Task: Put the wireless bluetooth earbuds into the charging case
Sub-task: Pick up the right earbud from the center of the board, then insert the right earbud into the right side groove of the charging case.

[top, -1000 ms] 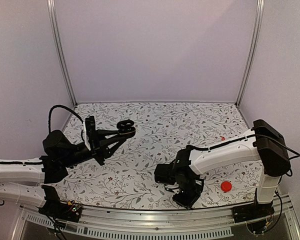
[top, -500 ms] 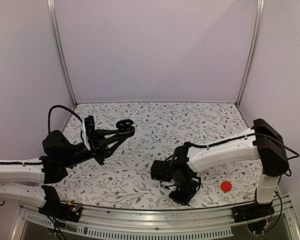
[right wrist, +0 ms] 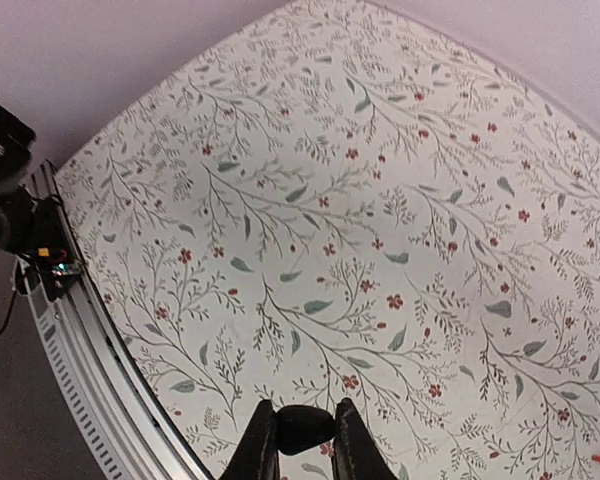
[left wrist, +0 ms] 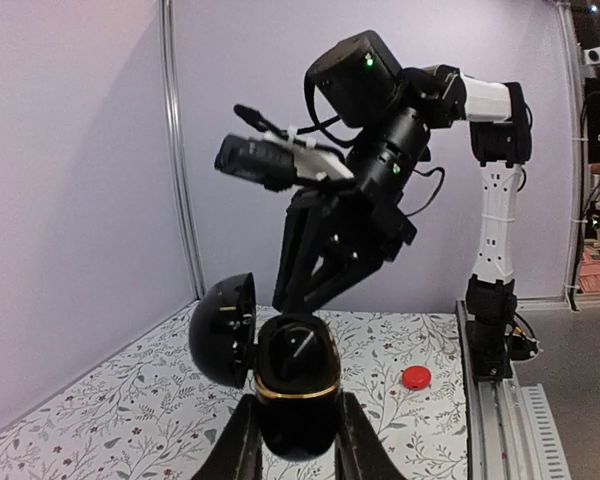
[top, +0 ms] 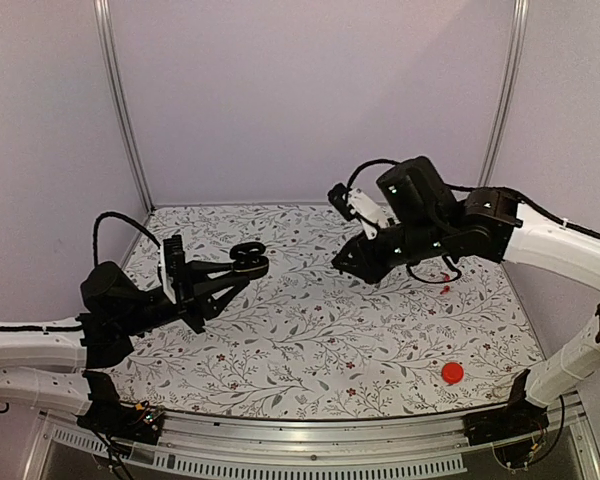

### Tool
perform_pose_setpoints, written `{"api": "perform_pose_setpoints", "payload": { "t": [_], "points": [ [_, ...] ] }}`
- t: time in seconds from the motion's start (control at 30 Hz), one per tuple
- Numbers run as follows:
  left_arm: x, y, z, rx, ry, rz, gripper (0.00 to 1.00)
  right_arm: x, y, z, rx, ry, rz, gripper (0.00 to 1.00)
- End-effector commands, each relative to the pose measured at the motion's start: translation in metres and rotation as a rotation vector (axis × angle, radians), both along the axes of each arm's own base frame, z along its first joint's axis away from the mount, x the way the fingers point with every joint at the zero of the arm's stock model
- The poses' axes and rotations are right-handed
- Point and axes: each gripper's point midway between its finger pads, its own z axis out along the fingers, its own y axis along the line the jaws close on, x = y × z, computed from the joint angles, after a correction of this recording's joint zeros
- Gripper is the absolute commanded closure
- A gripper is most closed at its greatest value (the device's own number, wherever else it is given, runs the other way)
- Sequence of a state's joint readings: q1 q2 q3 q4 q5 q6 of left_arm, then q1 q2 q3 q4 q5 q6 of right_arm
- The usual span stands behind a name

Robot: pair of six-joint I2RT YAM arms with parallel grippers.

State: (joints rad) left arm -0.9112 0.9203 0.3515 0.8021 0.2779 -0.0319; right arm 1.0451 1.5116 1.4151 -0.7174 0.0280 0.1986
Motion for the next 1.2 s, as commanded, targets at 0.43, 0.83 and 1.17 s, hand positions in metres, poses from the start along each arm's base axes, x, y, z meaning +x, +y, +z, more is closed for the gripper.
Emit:
{"api": "perform_pose_setpoints", "payload": {
  "t": [0.43, 0.83, 1.17],
  "points": [
    [-0.041, -0.006, 0.019, -0.027, -0.085, -0.236, 0.82, -0.099, 0.033, 0.217, 0.721, -0.456, 0.731, 0.91],
    [-0.055, -0.009, 0.024, -0.036, -0.09, -0.327, 0.81, -0.135, 0.053, 0.199, 0.712, -0.453, 0.969, 0.93],
    [-0.056, -0.013, 0.021, -0.017, -0.076, -0.35, 0.82, -0.129, 0.075, 0.17, 0.547, -0.471, 0.95, 0.93]
  ]
}}
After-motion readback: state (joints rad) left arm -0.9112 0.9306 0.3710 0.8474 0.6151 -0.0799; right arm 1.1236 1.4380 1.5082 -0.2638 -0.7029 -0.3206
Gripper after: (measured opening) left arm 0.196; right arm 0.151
